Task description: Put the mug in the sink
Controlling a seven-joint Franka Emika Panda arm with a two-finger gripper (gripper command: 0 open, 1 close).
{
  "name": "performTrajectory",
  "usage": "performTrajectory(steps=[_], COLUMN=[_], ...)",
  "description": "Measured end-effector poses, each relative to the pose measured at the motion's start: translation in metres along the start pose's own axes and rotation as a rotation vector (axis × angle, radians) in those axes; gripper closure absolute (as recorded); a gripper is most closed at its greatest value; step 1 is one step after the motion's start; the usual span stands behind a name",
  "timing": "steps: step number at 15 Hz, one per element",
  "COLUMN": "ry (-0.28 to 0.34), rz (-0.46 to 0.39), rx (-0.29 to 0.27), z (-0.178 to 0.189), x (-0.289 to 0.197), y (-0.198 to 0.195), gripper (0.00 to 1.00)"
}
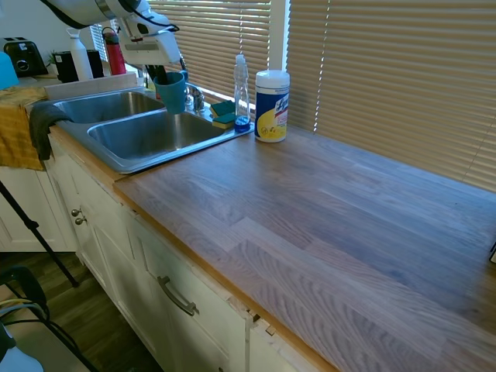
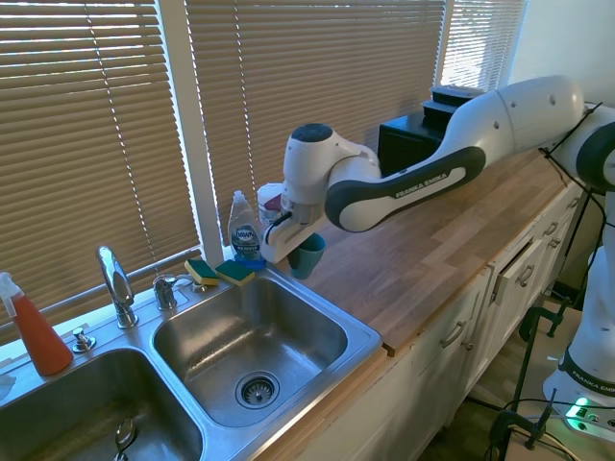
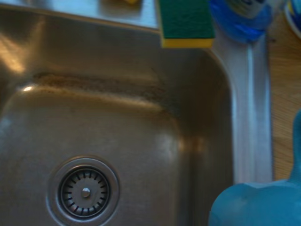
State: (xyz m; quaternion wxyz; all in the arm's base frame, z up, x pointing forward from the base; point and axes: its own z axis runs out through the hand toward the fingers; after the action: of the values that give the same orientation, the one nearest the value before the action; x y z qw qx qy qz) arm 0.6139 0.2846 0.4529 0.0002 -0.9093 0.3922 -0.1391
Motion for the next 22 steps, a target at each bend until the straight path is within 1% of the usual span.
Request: performTrajectory(steps=[3, 6, 8, 9, 11, 17, 19, 21, 22], ry=[-0.001, -0.017, -0.024, -0.016, -0.018, -0.038, -0.045, -0.067, -0.082], rz=[-0.047, -0.077, -0.091, -0.083, -0.088, -0.113, -0.115, -0.114, -0.115], rx=[-0.052, -0.115, -0.147, -0.157, -0.165, -0.181, -0.175, -0.171, -0.170], z=[0.034, 0.090, 0.130, 0.140, 0.144, 0.241, 0.261, 0.271, 0.275], x=[-0.021, -0.035, -0.035, -0.024, -0.023, -0.050, -0.052, -0.055, -0.057], y=[-0.038, -0.061, -0.071, -0.081, -0.089, -0.100, -0.100, -0.100, -0.099], gripper=[1.00, 1.00, 1.00, 1.00, 1.00, 1.00, 1.00, 1.00, 0.00])
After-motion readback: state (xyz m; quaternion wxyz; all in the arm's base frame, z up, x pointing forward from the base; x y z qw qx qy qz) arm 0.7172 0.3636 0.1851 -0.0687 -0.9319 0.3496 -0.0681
